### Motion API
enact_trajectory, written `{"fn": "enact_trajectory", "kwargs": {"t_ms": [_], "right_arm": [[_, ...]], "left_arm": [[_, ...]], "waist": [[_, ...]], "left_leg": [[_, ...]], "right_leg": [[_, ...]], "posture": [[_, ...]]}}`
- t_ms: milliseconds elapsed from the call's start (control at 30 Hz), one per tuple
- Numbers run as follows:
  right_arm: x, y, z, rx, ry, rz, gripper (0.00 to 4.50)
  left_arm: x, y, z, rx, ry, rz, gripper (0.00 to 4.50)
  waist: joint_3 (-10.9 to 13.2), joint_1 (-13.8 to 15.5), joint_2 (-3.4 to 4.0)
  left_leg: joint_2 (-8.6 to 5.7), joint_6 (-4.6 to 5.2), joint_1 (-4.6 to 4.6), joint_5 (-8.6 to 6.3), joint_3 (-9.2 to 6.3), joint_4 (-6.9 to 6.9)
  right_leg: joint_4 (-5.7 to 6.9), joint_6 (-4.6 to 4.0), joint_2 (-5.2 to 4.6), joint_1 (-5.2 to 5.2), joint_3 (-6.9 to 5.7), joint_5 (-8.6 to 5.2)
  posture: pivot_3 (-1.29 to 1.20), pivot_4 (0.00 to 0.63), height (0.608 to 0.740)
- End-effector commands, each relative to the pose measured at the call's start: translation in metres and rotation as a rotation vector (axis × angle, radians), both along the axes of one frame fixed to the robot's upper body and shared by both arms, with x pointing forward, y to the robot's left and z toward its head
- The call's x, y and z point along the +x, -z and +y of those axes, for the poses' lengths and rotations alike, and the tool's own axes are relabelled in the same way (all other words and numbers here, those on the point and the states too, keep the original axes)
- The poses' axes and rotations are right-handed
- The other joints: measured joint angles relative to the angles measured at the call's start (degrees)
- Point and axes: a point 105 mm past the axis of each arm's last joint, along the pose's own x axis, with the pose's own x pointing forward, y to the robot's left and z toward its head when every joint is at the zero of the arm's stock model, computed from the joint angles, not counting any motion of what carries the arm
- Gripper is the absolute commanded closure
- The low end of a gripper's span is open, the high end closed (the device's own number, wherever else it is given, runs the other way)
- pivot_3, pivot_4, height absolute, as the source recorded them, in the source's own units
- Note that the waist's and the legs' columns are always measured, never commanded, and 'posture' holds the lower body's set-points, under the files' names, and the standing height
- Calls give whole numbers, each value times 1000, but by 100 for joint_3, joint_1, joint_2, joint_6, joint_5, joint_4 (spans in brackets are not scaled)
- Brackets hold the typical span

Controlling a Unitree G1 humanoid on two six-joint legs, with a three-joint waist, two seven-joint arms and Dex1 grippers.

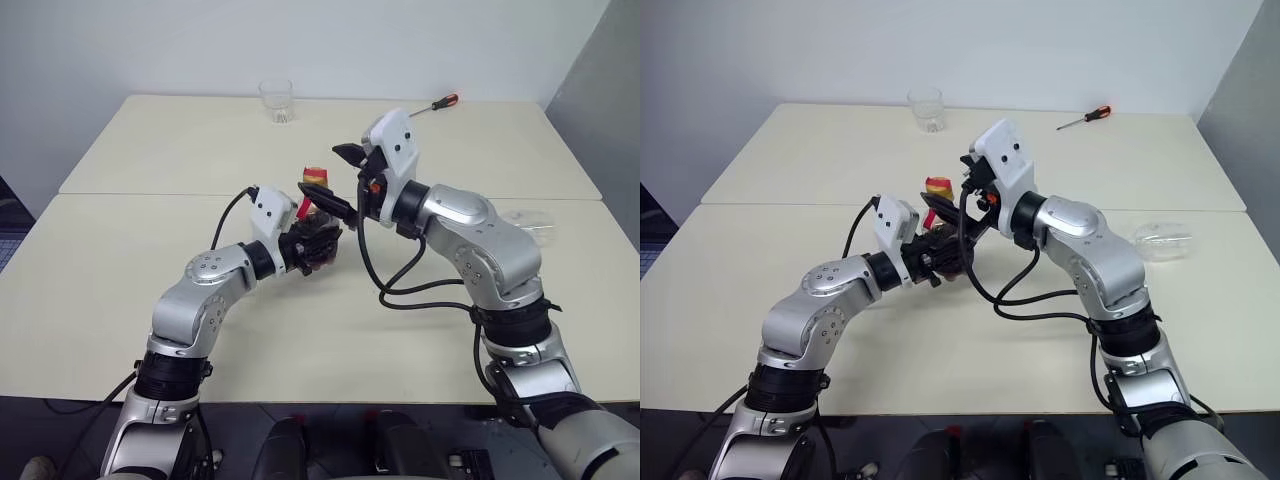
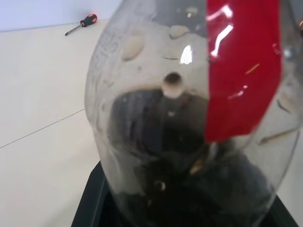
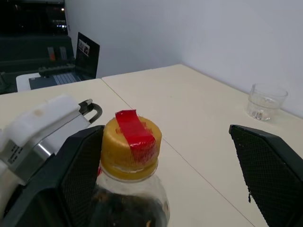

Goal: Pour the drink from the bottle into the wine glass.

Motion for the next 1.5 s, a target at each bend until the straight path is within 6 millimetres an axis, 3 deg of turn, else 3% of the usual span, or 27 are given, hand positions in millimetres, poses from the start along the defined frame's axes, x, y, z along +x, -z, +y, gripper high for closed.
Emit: {"fn": "enact_trajectory", "kwargs": {"t_ms": [33,367,733,1167,1500], "right_arm": [[2,-5,-18,6,48,-17,34],[-5,-5,-42,11,55,27,34],[-36,-15,-24,158,-191,175,34],[-6,-26,-3,199,-107,124,34],[-2,-26,6,204,-98,121,34]], "left_arm": [[-7,-20,1,-13,27,-82,2685],[-12,-18,5,-4,36,-69,2685],[-8,-19,6,0,38,-78,2685],[-9,-22,1,2,72,-100,2685],[-9,-23,-1,-2,76,-109,2685]], "waist": [[0,-2,0],[0,1,0],[0,3,0],[0,-3,0],[0,0,0]], "left_leg": [[0,0,0,0,1,0],[0,0,0,0,0,0],[0,0,0,0,-2,2],[-1,0,1,0,3,1],[1,0,0,0,4,1]], "right_leg": [[0,0,0,0,1,0],[0,0,0,0,0,0],[4,0,3,0,-1,0],[3,0,7,0,1,0],[3,0,0,-1,2,0]], "posture": [[0,150,740],[0,150,740],[0,150,740],[0,150,740],[0,150,740]]}}
